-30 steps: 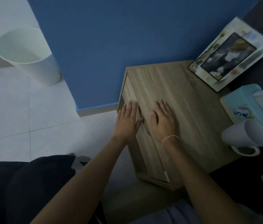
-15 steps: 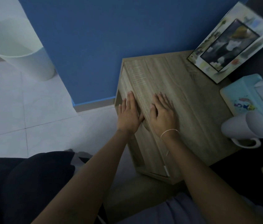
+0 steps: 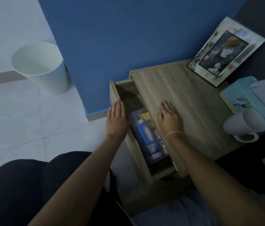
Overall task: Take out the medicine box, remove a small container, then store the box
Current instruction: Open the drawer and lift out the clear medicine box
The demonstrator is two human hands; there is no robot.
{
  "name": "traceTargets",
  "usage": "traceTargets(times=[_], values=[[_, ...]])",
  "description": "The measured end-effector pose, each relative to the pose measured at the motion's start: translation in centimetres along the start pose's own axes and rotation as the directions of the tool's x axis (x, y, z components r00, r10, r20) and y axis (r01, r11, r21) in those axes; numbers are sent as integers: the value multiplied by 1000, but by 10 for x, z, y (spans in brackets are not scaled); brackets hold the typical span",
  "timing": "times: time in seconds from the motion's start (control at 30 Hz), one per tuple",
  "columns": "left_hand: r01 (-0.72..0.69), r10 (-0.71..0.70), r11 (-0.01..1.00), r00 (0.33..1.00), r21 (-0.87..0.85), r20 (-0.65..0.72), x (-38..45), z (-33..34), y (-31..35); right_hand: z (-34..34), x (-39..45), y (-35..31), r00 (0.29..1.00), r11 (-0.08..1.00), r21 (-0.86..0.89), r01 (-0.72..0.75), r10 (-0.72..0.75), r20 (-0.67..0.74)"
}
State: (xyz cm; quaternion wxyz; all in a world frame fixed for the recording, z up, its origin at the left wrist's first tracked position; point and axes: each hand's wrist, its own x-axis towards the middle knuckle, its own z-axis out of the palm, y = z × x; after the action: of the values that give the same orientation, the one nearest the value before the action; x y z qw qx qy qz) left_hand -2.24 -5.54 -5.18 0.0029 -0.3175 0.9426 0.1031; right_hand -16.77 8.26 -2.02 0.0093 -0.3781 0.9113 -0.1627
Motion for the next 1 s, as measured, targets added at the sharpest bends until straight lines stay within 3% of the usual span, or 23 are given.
traceTargets(times=[0.13, 0.27, 0.6, 1.0], values=[[2, -6, 998, 998, 57, 58, -12, -15, -21, 5, -16, -12, 989, 990, -125, -68, 83, 120], [28, -33, 997, 998, 76, 61, -22, -22, -33, 14, -35, -12, 989, 976, -218, -14, 47, 143], [171, -180, 979, 980, 112, 82, -38, -28, -42, 11, -34, -17, 996, 973, -231, -25, 45, 83], [169, -186, 971, 979, 168, 88, -56, -36, -69, 10, -37, -19, 996, 973, -229, -23, 41, 75]])
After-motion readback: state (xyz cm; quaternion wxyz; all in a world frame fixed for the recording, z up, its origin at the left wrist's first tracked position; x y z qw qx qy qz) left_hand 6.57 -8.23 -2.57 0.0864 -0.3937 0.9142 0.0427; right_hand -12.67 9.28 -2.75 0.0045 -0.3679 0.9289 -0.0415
